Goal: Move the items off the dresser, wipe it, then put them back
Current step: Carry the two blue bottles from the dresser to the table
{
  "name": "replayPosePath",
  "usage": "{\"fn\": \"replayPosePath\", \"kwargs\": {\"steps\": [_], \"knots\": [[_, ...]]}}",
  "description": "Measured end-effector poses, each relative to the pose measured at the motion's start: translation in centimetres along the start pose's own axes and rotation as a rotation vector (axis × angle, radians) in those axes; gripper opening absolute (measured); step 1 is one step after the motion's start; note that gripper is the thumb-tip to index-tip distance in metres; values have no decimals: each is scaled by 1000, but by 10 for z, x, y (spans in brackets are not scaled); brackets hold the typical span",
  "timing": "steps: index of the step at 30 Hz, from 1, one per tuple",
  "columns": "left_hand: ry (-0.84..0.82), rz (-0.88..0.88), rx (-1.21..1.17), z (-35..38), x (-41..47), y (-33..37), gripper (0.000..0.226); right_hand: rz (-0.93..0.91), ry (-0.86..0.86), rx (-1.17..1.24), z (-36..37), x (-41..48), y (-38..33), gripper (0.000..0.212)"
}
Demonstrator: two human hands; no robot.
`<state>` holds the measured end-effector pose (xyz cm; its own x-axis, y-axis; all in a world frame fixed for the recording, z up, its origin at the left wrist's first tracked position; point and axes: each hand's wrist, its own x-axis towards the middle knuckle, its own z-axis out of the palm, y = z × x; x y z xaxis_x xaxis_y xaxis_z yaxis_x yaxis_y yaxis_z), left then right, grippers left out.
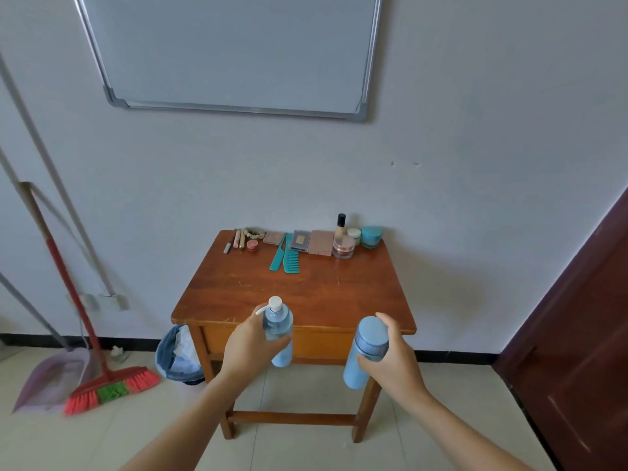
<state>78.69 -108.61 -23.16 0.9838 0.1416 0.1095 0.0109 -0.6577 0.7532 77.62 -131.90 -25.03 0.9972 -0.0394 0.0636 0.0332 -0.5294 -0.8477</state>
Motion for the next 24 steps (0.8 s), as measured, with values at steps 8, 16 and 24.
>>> {"fn": "replayPosePath", "kwargs": {"steps": [8,16,24], "knots": [[-47,-31,-106,42,48,10,49,44,5,82,-15,51,2,75],[-164,35,-156,82,151,28,52,119,190,46,-31,125,3,77],[-268,97,-215,112,252,38,49,187,288,-2,-32,201,1,71]]}}
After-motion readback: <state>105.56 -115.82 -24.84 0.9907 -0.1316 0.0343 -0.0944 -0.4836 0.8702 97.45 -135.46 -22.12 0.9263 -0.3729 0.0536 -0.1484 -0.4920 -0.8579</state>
